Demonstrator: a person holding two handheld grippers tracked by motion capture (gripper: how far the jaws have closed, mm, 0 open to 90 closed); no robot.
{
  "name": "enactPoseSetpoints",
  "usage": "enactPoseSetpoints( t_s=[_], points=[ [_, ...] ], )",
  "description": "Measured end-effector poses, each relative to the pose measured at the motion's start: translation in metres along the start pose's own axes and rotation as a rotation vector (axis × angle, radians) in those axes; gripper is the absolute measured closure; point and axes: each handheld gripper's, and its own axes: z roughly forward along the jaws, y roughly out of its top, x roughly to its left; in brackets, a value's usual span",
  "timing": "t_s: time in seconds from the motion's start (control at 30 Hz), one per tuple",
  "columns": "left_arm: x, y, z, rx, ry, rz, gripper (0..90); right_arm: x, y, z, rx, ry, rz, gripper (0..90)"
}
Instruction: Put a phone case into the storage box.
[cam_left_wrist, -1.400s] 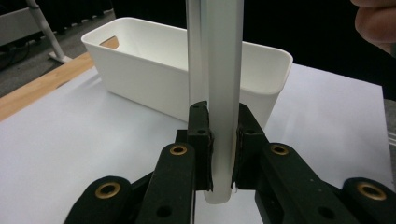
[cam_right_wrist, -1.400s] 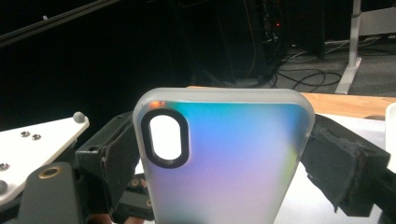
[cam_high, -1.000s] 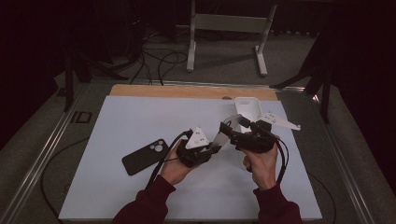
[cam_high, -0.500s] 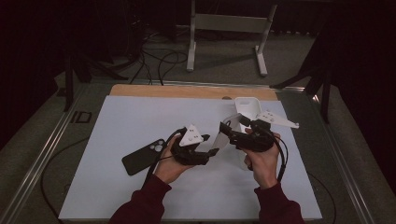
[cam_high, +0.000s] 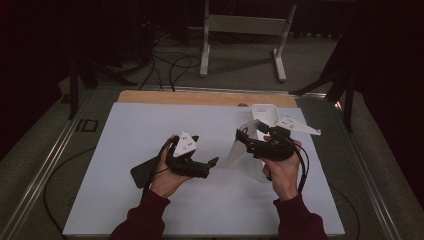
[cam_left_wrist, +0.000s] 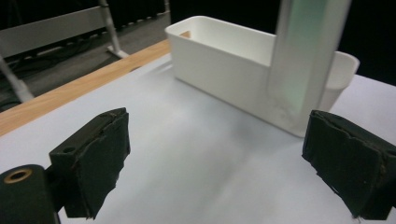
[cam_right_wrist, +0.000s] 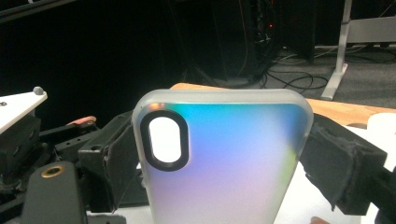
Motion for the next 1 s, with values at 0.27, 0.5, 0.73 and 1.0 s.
enactPoseSetpoints(
  t_s=[0.27, 0.5, 0.73, 1.0],
  points=[
    [0.01, -0.015, -0.017, 0.019, 0.054, -0.002, 1.7, -0.001, 0.005, 0.0, -0.013, -0.003, -0.009, 17.0],
    [0.022, -0.028, -0.032, 0.019, 0.096, -0.003, 0.0, -0.002, 0.008, 0.001, -0.018, -0.012, -0.017, 17.0],
    [0.029, -0.041, -0.043, 0.007, 0.133, -0.019, 0.0, -0.004, 0.01, 0.004, -0.015, -0.028, -0.031, 17.0],
    [0.039, -0.053, -0.057, -0.006, 0.179, -0.038, 0.0, -0.006, 0.014, 0.005, -0.02, -0.041, -0.035, 17.0]
  ],
)
